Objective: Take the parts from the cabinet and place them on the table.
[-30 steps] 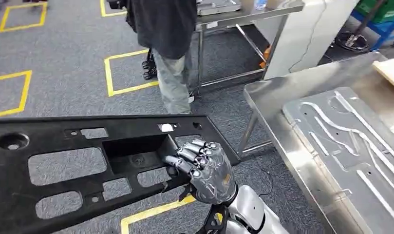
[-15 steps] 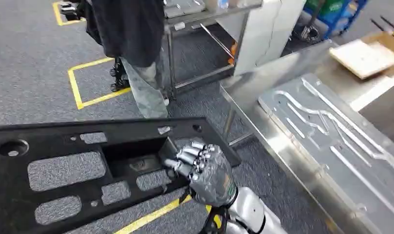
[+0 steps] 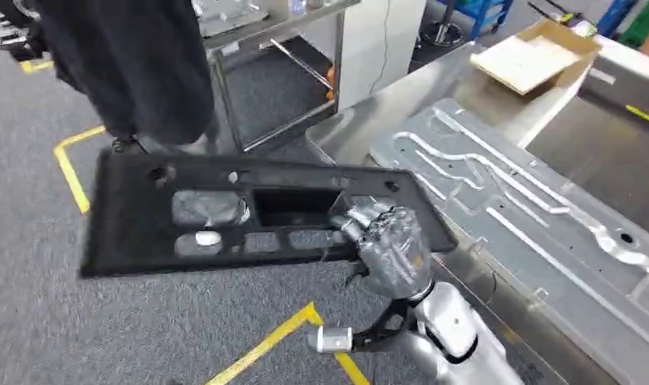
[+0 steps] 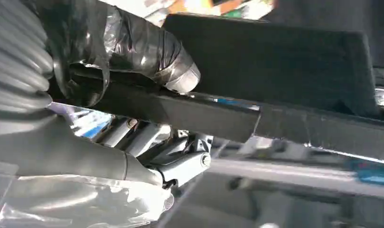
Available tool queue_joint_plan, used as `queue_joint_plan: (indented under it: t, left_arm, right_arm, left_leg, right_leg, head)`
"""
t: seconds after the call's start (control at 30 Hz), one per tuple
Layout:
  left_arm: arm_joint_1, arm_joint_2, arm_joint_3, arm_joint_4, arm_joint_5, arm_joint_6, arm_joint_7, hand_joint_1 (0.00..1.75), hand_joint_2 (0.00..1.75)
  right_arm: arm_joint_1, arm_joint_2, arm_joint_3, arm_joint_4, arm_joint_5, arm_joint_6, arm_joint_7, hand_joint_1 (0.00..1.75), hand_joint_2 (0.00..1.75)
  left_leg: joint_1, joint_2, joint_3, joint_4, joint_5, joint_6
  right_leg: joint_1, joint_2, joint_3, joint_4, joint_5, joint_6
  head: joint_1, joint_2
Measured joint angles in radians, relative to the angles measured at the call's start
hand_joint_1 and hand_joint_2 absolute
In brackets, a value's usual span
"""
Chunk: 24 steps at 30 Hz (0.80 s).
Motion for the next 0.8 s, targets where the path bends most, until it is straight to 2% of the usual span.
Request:
queue_joint_plan:
  t: [0.03,0.07,0.1,0.13,0.17,0.2,0.23,0.27,0.3,0.37,0.4,0.43,0.47,0.5,0.53,0.57,0.6,0.63,0.67,0.7,0.73,0.77,0.8]
  left_arm:
    - [0.004,0.001,0.0,0.0,0.0,0.0,0.0,0.0,1.75]
    - [0.007,0.002,0.0,0.0,0.0,0.0,0.0,0.0,1.75]
    - [0.009,0.002,0.0,0.0,0.0,0.001,0.0,0.0,1.75]
    - [0.009,0.002,0.0,0.0,0.0,0.002,0.0,0.0,1.75]
    - [0.009,0.003,0.0,0.0,0.0,0.004,-0.002,0.0,1.75]
    - [0.009,0.003,0.0,0.0,-0.002,0.006,-0.005,0.0,1.75]
    - [0.01,0.003,0.0,0.0,-0.005,0.007,-0.007,0.0,1.75]
    - [0.013,0.003,0.0,0.0,-0.005,0.008,-0.008,0.0,1.75]
    - [0.014,0.003,0.001,0.0,-0.005,0.009,-0.011,0.0,1.75]
    - [0.016,0.003,0.001,0.0,-0.005,0.01,-0.014,0.0,1.75]
    - [0.014,0.003,0.001,0.0,-0.006,0.01,-0.017,0.0,1.75]
    - [0.013,0.002,0.001,0.0,-0.006,0.01,-0.019,0.0,1.75]
    - [0.013,0.003,0.001,0.0,-0.006,0.011,-0.022,0.0,1.75]
    - [0.015,0.003,0.002,0.0,-0.006,0.013,-0.023,0.0,1.75]
    - [0.018,0.003,0.002,0.0,-0.006,0.015,-0.025,0.0,1.75]
    - [0.02,0.003,0.004,0.0,-0.006,0.016,-0.026,0.0,1.75]
    - [0.02,0.003,0.005,0.0,-0.006,0.016,-0.027,0.0,1.75]
    - [0.02,0.003,0.006,0.0,-0.005,0.013,-0.029,0.0,1.75]
    - [0.02,0.003,0.007,0.0,-0.002,0.003,-0.032,0.0,1.75]
    - [0.02,0.003,0.008,0.0,0.003,-0.005,-0.035,0.0,1.75]
    - [0.019,0.003,0.009,0.0,0.003,-0.01,-0.038,0.0,1.75]
    - [0.02,0.002,0.01,0.0,0.004,-0.013,-0.039,0.0,1.75]
    - [0.021,0.003,0.011,0.0,0.004,-0.013,-0.039,0.0,1.75]
  right_arm:
    - [0.001,-0.003,-0.007,0.0,0.009,0.005,0.005,1.75,1.75]
    - [0.003,-0.006,-0.014,0.0,0.018,0.008,0.013,1.75,1.75]
    - [0.007,-0.015,-0.026,0.001,0.03,0.014,0.022,1.75,1.75]
    - [0.009,-0.026,-0.038,0.001,0.04,0.023,0.03,1.75,1.75]
    - [0.011,-0.043,-0.058,0.001,0.049,0.032,0.039,1.75,1.75]
    - [0.011,-0.059,-0.079,0.001,0.055,0.043,0.044,1.75,1.75]
    - [0.012,-0.077,-0.104,0.002,0.061,0.056,0.05,1.75,1.75]
    - [0.011,-0.093,-0.126,0.003,0.063,0.068,0.054,1.75,1.75]
    - [0.012,-0.111,-0.152,0.006,0.068,0.086,0.056,1.75,1.75]
    - [0.012,-0.144,-0.2,0.013,0.068,0.116,0.062,1.75,1.75]
    - [0.011,-0.164,-0.223,0.016,0.068,0.126,0.063,1.75,1.75]
    - [0.011,-0.178,-0.239,0.018,0.068,0.135,0.065,1.75,1.75]
    - [0.001,-0.196,-0.257,0.021,0.069,0.15,0.07,1.75,1.75]
    - [-0.01,-0.209,-0.274,0.026,0.072,0.167,0.074,1.75,1.75]
    - [-0.017,-0.222,-0.291,0.032,0.074,0.179,0.075,1.75,1.75]
    - [-0.02,-0.237,-0.308,0.039,0.074,0.19,0.075,1.75,1.75]
    - [-0.021,-0.25,-0.325,0.046,0.073,0.197,0.076,1.75,1.75]
    - [-0.023,-0.264,-0.344,0.053,0.071,0.204,0.079,1.75,1.75]
    - [-0.028,-0.275,-0.357,0.06,0.071,0.213,0.083,1.75,1.75]
    - [-0.036,-0.29,-0.371,0.066,0.07,0.222,0.087,1.75,1.75]
    - [-0.044,-0.305,-0.387,0.073,0.069,0.228,0.088,1.75,1.75]
    - [-0.053,-0.316,-0.399,0.079,0.067,0.233,0.09,1.75,1.75]
    - [-0.062,-0.322,-0.406,0.084,0.067,0.234,0.09,1.75,1.75]
  left_leg:
    - [0.001,-0.007,-0.039,0.079,-0.032,-0.002]
    - [0.001,-0.008,-0.071,0.139,-0.05,-0.004]
    - [0.001,-0.008,-0.088,0.162,-0.042,-0.005]
    - [0.001,-0.008,-0.081,0.135,-0.01,-0.005]
    - [0.001,-0.011,-0.054,0.066,0.038,-0.003]
    - [0.003,-0.023,-0.015,-0.027,0.09,-0.002]
    - [0.009,-0.058,0.015,-0.103,0.118,-0.003]
    - [0.008,-0.087,0.025,-0.12,0.101,-0.002]
    - [0.009,-0.078,0.023,-0.114,0.103,0.007]
    - [0.0,-0.061,0.023,-0.115,0.105,0.018]
    - [0.004,-0.051,0.024,-0.122,0.11,0.027]
    - [0.008,-0.038,0.026,-0.128,0.115,0.036]
    - [0.008,-0.03,0.027,-0.132,0.115,0.042]
    - [0.007,-0.018,0.025,-0.132,0.115,0.045]
    - [0.005,-0.006,0.025,-0.131,0.114,0.047]
    - [0.004,0.006,0.025,-0.131,0.112,0.049]
    - [0.003,0.017,0.025,-0.131,0.111,0.05]
    - [0.003,0.026,0.027,-0.131,0.11,0.05]
    - [0.003,0.037,0.03,-0.131,0.107,0.049]
    - [0.002,0.049,0.035,-0.131,0.104,0.047]
    - [0.0,0.056,0.041,-0.131,0.1,0.045]
    - [-0.005,0.066,0.043,-0.133,0.098,0.042]
    - [-0.007,0.073,0.043,-0.131,0.095,0.037]
  right_leg:
    - [0.0,0.014,0.0,0.0,0.0,0.0]
    - [0.0,0.027,0.0,0.002,-0.001,-0.001]
    - [0.0,0.04,-0.001,0.003,-0.001,-0.001]
    - [-0.002,0.053,0.0,0.006,-0.003,0.001]
    - [-0.004,0.066,0.001,0.01,-0.005,0.005]
    - [-0.007,0.078,0.001,0.018,-0.01,0.011]
    - [-0.009,0.087,-0.003,0.026,-0.016,0.017]
    - [-0.003,0.097,-0.012,0.038,-0.02,0.024]
    - [-0.006,0.108,-0.017,0.037,-0.016,0.03]
    - [-0.011,0.124,-0.021,0.032,-0.011,0.041]
    - [-0.01,0.133,-0.022,0.031,-0.01,0.047]
    - [-0.014,0.112,-0.023,0.039,-0.02,0.049]
    - [-0.008,0.062,-0.041,0.079,-0.049,0.054]
    - [-0.01,0.029,-0.076,0.153,-0.089,0.061]
    - [-0.012,0.013,-0.115,0.236,-0.125,0.066]
    - [-0.015,0.009,-0.15,0.307,-0.151,0.069]
    - [-0.017,0.008,-0.167,0.339,-0.152,0.071]
    - [-0.017,0.008,-0.16,0.32,-0.129,0.071]
    - [-0.016,0.005,-0.129,0.258,-0.088,0.07]
    - [-0.015,-0.006,-0.076,0.157,-0.036,0.065]
    - [-0.01,-0.042,-0.024,0.06,0.004,0.057]
    - [0.003,-0.08,-0.009,0.032,-0.017,0.053]
    - [0.008,-0.07,-0.014,0.023,-0.012,0.044]
  head:
    - [0.0,0.0]
    - [0.0,0.0]
    - [0.0,0.0]
    - [0.0,0.0]
    - [0.0,0.0]
    - [0.0,0.0]
    - [0.0,0.0]
    - [0.0,0.0]
    - [0.0,0.0]
    - [0.0,0.0]
    - [0.0,0.0]
    - [0.0,0.0]
    - [0.002,0.0]
    - [0.002,0.0]
    - [0.002,0.0]
    - [0.002,0.0]
    - [0.002,0.0]
    - [0.002,0.0]
    - [0.002,0.0]
    - [0.002,0.0]
    - [0.002,0.0]
    - [0.002,0.0]
    - [0.002,0.0]
